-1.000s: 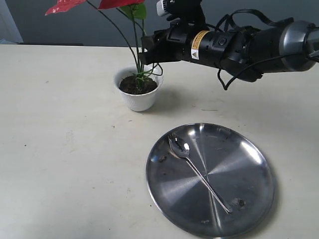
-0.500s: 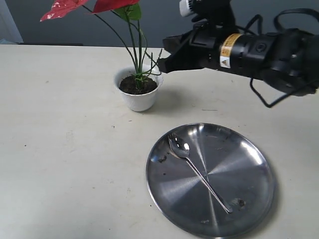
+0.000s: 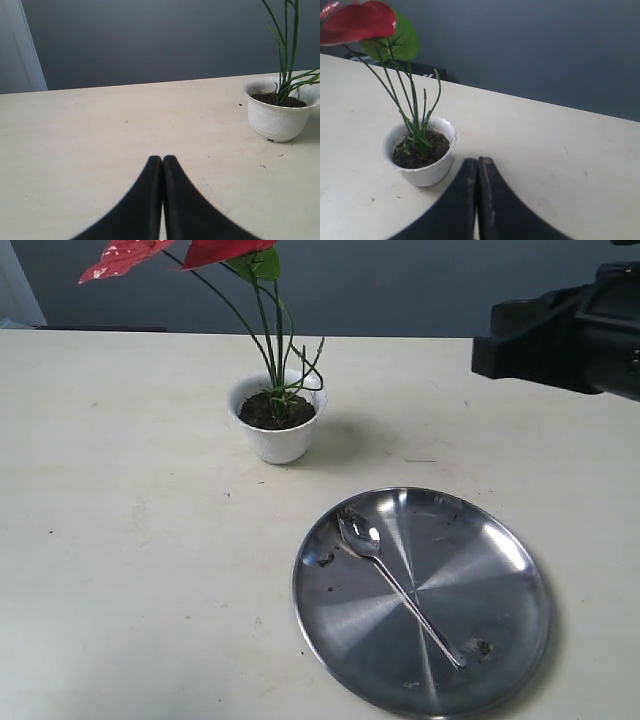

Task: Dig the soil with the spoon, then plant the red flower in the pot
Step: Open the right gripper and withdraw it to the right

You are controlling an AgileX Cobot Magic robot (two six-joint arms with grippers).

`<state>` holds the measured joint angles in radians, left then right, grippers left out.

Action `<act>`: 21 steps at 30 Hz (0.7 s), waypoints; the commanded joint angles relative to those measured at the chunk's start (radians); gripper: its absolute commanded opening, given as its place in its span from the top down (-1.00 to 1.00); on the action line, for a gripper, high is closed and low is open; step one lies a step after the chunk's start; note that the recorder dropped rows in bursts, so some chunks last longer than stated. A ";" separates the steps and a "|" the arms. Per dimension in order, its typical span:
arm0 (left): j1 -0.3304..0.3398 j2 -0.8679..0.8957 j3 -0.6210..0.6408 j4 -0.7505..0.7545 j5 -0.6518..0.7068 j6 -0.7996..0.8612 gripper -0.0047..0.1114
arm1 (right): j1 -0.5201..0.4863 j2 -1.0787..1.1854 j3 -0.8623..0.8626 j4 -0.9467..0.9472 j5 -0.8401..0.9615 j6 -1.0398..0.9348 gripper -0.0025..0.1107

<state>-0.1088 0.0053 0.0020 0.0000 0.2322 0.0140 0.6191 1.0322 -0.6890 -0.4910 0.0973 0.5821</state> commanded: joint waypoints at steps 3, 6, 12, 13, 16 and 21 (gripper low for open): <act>-0.003 -0.005 -0.002 0.000 0.000 -0.004 0.91 | -0.001 -0.091 0.005 0.030 0.022 0.002 0.96; -0.003 -0.005 -0.002 0.000 0.000 -0.004 0.91 | -0.001 -0.109 0.005 0.030 0.023 0.002 0.96; -0.003 -0.005 -0.002 0.000 0.000 -0.004 0.91 | 0.012 -0.115 0.005 0.033 0.030 0.002 0.96; -0.003 -0.005 -0.002 0.000 0.000 -0.004 0.91 | 0.012 -0.128 0.005 0.030 0.030 0.002 0.96; -0.003 -0.005 -0.002 0.000 0.000 -0.004 0.91 | 0.012 -0.176 0.005 0.033 0.042 0.002 0.96; -0.003 -0.005 -0.002 0.000 0.000 -0.004 0.91 | -0.026 -0.320 0.039 0.000 0.162 -0.020 0.96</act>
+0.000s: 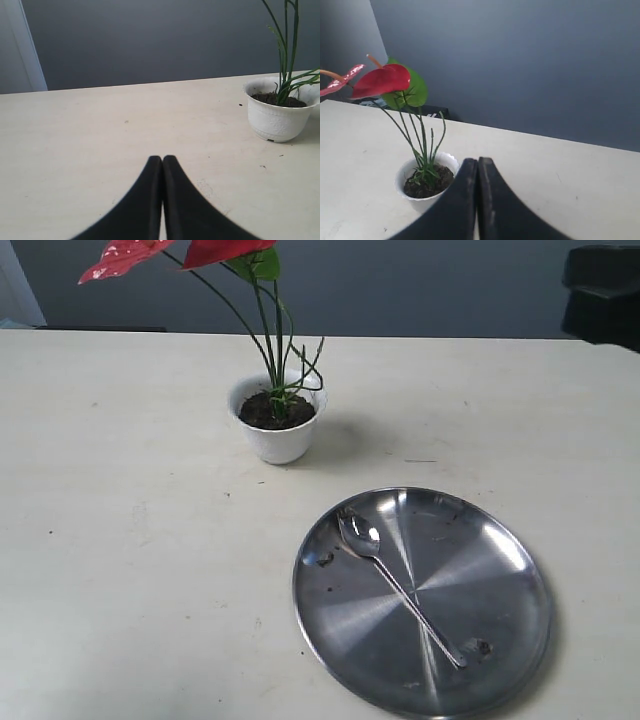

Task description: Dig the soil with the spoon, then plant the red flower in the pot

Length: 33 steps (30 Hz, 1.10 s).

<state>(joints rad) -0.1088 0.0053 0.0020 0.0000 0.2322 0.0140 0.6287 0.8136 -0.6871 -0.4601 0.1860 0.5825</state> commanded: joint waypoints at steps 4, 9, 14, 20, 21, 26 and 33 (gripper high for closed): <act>-0.003 -0.005 -0.002 0.000 0.000 -0.004 0.91 | -0.235 -0.234 0.204 0.040 -0.026 -0.020 0.96; -0.003 -0.005 -0.002 0.000 0.000 -0.004 0.91 | -0.449 -0.398 0.421 0.093 -0.105 -0.020 0.96; -0.003 -0.005 -0.002 0.000 0.000 -0.004 0.91 | -0.465 -0.516 0.464 0.107 -0.020 -0.025 0.96; -0.003 -0.005 -0.002 0.000 0.000 -0.004 0.91 | -0.469 -0.664 0.510 0.103 0.033 -0.139 0.96; -0.003 -0.005 -0.002 0.000 0.000 -0.004 0.91 | -0.471 -0.685 0.524 0.107 0.043 -0.145 0.96; -0.003 -0.005 -0.002 0.000 0.000 -0.004 0.91 | -0.496 -0.757 0.553 0.286 0.141 -0.371 0.96; -0.003 -0.005 -0.002 0.000 0.000 -0.004 0.91 | -0.557 -0.809 0.553 0.357 0.222 -0.483 0.96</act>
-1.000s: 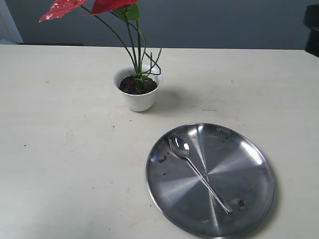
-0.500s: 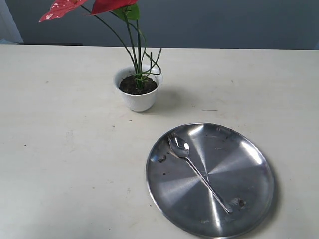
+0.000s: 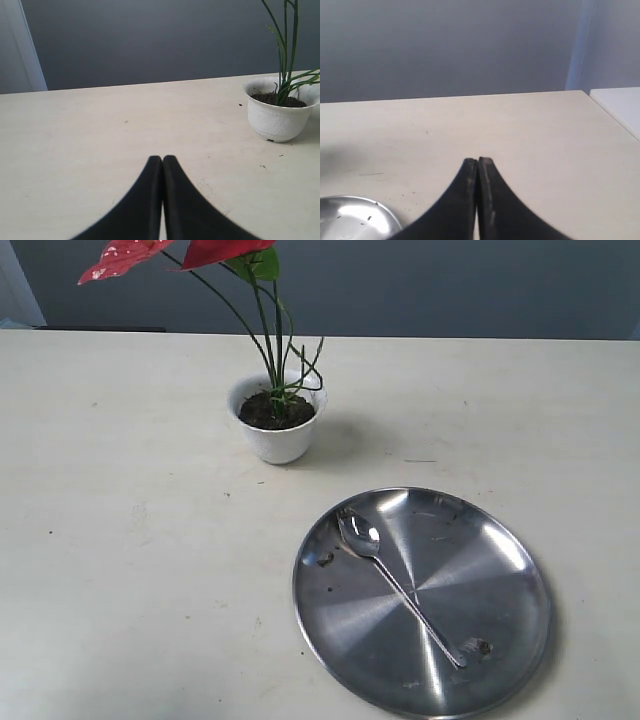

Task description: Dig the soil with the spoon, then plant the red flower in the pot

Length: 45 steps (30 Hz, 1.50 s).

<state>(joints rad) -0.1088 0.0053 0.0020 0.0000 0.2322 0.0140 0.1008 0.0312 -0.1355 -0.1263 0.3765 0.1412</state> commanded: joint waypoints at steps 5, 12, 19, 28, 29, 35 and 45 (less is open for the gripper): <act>-0.003 -0.005 -0.002 0.000 0.000 -0.004 0.91 | -0.041 -0.031 0.028 0.027 0.053 -0.062 0.96; -0.003 -0.005 -0.002 0.000 0.000 -0.004 0.91 | -0.041 -0.031 0.072 0.030 0.032 -0.067 0.96; -0.003 -0.005 -0.002 0.000 0.000 -0.004 0.91 | -0.041 -0.031 0.135 0.078 -0.018 -0.128 0.96; -0.003 -0.005 -0.002 0.000 0.000 -0.004 0.91 | -0.041 -0.031 0.135 0.113 -0.021 -0.126 0.96; -0.003 -0.005 -0.002 0.000 0.000 -0.004 0.91 | -0.041 -0.031 0.135 0.113 -0.021 -0.126 0.96; -0.003 -0.005 -0.002 0.000 0.000 -0.004 0.91 | -0.041 -0.031 0.135 0.113 -0.021 -0.126 0.96; -0.003 -0.005 -0.002 0.000 0.000 -0.004 0.91 | -0.041 -0.031 0.135 0.115 -0.021 -0.126 0.96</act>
